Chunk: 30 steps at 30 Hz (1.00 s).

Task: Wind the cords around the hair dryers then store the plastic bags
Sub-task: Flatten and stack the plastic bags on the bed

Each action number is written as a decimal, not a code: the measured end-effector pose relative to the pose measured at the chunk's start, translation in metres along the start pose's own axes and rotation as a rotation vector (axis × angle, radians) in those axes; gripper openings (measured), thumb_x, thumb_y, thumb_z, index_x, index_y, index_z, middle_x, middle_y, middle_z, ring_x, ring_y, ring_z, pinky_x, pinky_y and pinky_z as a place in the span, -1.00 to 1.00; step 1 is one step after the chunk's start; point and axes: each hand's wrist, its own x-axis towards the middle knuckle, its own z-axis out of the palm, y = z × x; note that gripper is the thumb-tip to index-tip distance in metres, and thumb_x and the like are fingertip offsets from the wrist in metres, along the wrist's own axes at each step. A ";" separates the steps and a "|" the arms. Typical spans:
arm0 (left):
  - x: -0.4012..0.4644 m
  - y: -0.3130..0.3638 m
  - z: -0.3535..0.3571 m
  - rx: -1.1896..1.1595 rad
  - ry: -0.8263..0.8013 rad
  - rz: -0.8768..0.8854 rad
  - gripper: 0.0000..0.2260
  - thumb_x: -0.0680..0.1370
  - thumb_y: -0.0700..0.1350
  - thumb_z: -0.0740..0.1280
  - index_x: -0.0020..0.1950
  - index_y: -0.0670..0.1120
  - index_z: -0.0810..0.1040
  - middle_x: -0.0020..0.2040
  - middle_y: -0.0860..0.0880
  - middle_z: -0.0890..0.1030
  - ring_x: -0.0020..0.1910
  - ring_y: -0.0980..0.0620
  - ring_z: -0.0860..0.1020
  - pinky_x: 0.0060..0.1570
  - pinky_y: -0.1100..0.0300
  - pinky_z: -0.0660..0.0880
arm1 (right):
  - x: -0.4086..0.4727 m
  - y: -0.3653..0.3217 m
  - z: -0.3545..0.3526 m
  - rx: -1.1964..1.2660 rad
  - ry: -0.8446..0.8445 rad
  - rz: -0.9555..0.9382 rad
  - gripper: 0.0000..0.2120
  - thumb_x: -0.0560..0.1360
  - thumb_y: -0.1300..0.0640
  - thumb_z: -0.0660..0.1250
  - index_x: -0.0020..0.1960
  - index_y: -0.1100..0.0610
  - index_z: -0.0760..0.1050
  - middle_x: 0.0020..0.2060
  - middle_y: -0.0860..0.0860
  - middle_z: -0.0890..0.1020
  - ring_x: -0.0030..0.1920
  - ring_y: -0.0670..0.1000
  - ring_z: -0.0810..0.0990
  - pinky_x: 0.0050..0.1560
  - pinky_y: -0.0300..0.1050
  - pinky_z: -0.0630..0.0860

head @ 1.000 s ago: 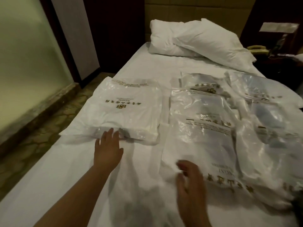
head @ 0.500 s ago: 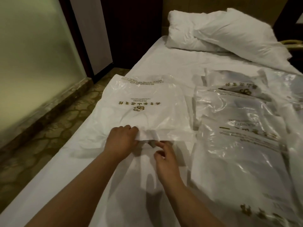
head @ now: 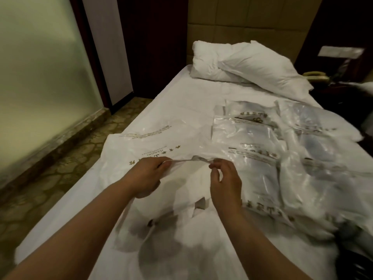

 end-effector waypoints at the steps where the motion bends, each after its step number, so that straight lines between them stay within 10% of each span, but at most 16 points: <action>1: -0.010 0.009 0.000 -0.005 -0.017 0.003 -0.72 0.66 -0.02 0.08 0.05 -0.04 0.57 0.04 -0.03 0.60 0.03 -0.02 0.52 0.00 0.18 0.40 | -0.009 0.000 -0.011 -0.023 0.025 -0.026 -0.83 0.51 0.36 0.22 0.00 0.24 0.58 0.03 -0.04 0.51 0.04 -0.11 0.47 0.00 -0.66 0.19; 7: -0.046 0.070 -0.033 -0.075 0.042 0.053 -0.67 0.65 0.02 0.07 0.11 -0.11 0.56 0.00 0.01 0.55 0.04 -0.01 0.49 0.00 0.20 0.30 | -0.045 -0.025 -0.059 0.003 0.064 -0.298 -0.54 0.52 0.33 0.16 0.40 0.14 0.33 0.46 -0.13 0.16 0.36 -0.46 0.06 0.08 -0.70 0.15; 10: -0.058 0.088 -0.043 -0.225 0.077 0.024 -0.71 0.65 0.04 0.08 0.08 -0.05 0.55 -0.03 0.04 0.53 -0.07 0.08 0.48 -0.08 0.20 0.35 | -0.073 -0.019 -0.060 -0.103 0.039 -0.465 -0.47 0.48 0.17 0.09 0.45 0.05 0.18 0.50 -0.06 0.11 0.47 -0.27 0.02 0.34 -0.33 0.27; 14: -0.073 0.099 -0.023 -0.296 0.013 0.002 -0.73 0.64 0.04 0.09 0.03 -0.03 0.54 -0.04 0.03 0.55 -0.13 0.14 0.48 -0.17 0.36 0.36 | -0.109 0.029 -0.052 -0.726 -0.493 -0.502 -0.57 0.49 0.06 0.06 0.33 -0.04 0.39 0.42 -0.04 0.35 0.47 0.06 0.20 0.31 0.31 0.32; 17: -0.079 0.100 -0.012 -0.379 0.099 -0.016 -0.69 0.65 -0.02 0.10 -0.01 -0.15 0.57 -0.04 -0.08 0.59 -0.09 0.01 0.54 -0.06 0.22 0.44 | -0.121 0.073 -0.074 -0.989 -1.009 -0.176 -0.60 0.59 -0.03 0.05 0.41 -0.02 0.28 0.44 -0.02 0.26 0.50 0.13 0.03 0.41 0.29 -0.12; 19: -0.083 0.103 -0.002 -0.341 0.144 0.001 -0.67 0.65 -0.04 0.10 0.06 -0.24 0.56 0.04 -0.17 0.60 0.03 -0.11 0.54 0.01 0.18 0.43 | -0.124 0.084 -0.087 -0.985 -1.034 -0.122 -0.63 0.58 0.01 0.08 0.37 0.01 0.33 0.38 -0.01 0.34 0.47 0.12 0.11 0.42 0.28 -0.16; 24: -0.094 0.125 0.045 0.009 -0.030 0.103 -0.75 0.62 0.06 0.13 0.08 -0.05 0.52 -0.03 -0.04 0.57 -0.03 -0.02 0.49 -0.09 0.14 0.35 | -0.129 0.079 -0.109 -0.590 -0.419 -0.153 -0.73 0.50 0.21 0.16 0.08 0.13 0.59 0.02 0.04 0.61 0.07 0.06 0.56 0.19 -0.03 0.46; 30: -0.095 0.136 0.076 0.071 -0.058 0.095 -0.72 0.61 0.10 0.14 0.12 -0.03 0.51 -0.09 -0.01 0.55 -0.07 -0.01 0.49 -0.14 0.14 0.35 | -0.132 0.137 -0.187 -0.690 0.234 0.337 -0.57 0.32 0.27 0.46 0.16 0.30 0.50 0.19 0.30 0.50 0.13 0.34 0.51 0.08 0.20 0.46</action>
